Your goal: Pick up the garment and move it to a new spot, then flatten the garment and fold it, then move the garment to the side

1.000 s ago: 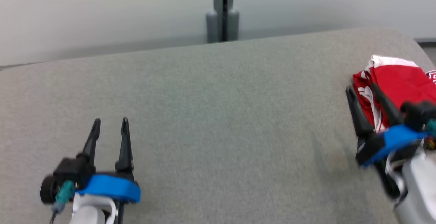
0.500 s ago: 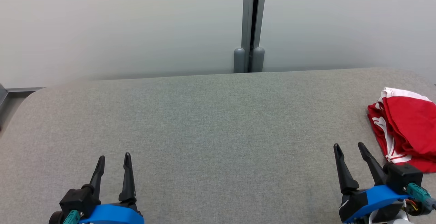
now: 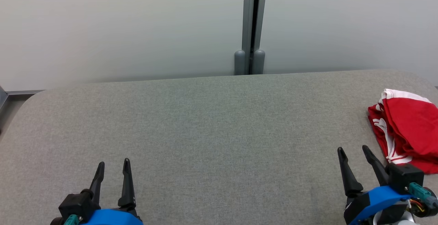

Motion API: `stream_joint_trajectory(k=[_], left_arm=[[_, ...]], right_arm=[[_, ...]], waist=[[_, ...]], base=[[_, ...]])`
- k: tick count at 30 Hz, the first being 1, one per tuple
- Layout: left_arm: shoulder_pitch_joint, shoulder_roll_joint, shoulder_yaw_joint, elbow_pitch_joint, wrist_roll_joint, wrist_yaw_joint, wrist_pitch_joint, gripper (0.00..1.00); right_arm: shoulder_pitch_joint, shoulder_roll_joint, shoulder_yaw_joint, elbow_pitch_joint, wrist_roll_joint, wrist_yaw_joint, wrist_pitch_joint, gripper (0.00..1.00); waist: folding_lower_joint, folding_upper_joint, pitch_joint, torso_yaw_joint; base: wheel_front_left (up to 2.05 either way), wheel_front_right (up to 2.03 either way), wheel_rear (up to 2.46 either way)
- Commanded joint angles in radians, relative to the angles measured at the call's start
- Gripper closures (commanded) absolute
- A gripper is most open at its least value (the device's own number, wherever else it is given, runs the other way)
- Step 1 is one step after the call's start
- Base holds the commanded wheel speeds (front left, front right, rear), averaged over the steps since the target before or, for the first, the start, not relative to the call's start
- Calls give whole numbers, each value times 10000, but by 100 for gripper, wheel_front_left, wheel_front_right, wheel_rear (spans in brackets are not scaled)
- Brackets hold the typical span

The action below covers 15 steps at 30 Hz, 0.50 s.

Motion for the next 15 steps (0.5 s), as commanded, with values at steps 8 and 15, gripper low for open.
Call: stream_joint_trajectory(k=[8,15], left_arm=[[-43,-59,110,83,77,-128,-44,0],[-108,-40,86,156,92,-222,-44,0]], right_arm=[[23,14,44,163,36,1,-99,0],[21,59,92,247,162,1,-106,0]], waist=[[0,0,18,2],[0,0,32,0]], base=[[0,0,0],[0,0,0]])
